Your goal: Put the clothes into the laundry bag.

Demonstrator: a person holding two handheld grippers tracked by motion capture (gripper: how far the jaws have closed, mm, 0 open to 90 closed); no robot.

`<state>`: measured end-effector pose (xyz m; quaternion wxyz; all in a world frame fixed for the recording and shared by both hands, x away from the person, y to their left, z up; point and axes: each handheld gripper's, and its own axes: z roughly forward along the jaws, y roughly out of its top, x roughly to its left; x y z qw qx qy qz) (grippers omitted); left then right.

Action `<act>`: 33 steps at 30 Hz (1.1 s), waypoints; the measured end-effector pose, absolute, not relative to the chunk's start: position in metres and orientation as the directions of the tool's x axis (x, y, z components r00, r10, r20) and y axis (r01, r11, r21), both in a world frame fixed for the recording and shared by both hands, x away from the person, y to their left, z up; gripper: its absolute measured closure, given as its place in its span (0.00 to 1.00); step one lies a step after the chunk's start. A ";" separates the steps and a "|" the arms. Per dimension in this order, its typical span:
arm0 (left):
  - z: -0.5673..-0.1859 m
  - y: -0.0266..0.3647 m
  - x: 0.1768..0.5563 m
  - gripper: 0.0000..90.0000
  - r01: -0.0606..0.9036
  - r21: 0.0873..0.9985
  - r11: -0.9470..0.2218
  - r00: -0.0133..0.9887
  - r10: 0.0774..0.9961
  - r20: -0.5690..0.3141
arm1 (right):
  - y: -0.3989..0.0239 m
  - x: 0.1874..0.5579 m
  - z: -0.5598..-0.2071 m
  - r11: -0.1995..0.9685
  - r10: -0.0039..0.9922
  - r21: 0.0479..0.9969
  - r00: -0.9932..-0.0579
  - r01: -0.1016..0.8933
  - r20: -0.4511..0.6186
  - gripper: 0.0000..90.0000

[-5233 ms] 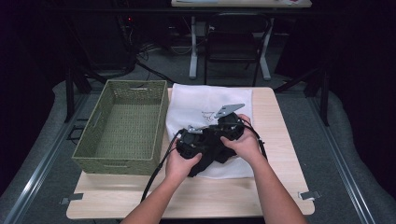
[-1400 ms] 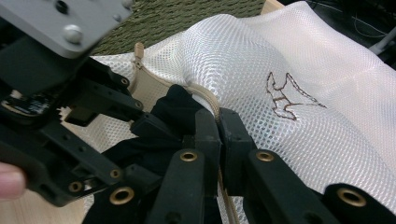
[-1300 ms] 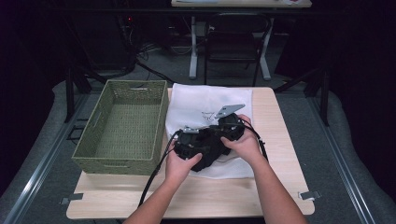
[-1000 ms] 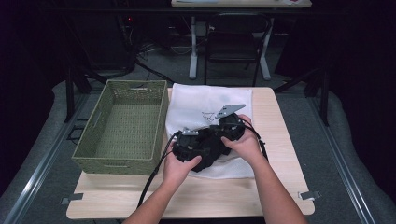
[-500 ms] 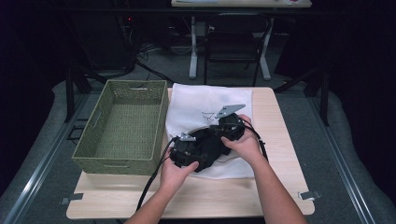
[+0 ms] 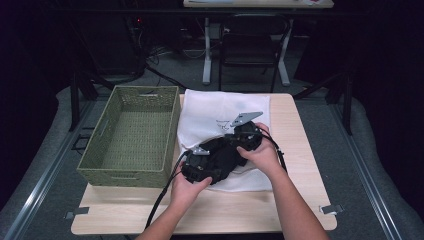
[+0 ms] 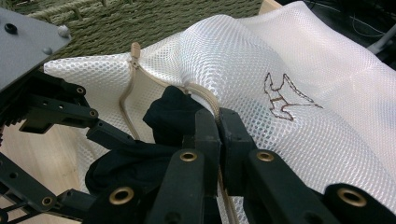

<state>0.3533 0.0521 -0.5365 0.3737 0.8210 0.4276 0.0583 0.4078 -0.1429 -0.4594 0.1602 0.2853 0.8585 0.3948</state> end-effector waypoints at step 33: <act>-0.538 0.038 0.373 0.81 0.660 0.656 -0.367 0.638 0.735 -0.230 | -0.142 0.406 -0.460 0.529 0.611 0.769 -0.790 0.360 -0.050 0.97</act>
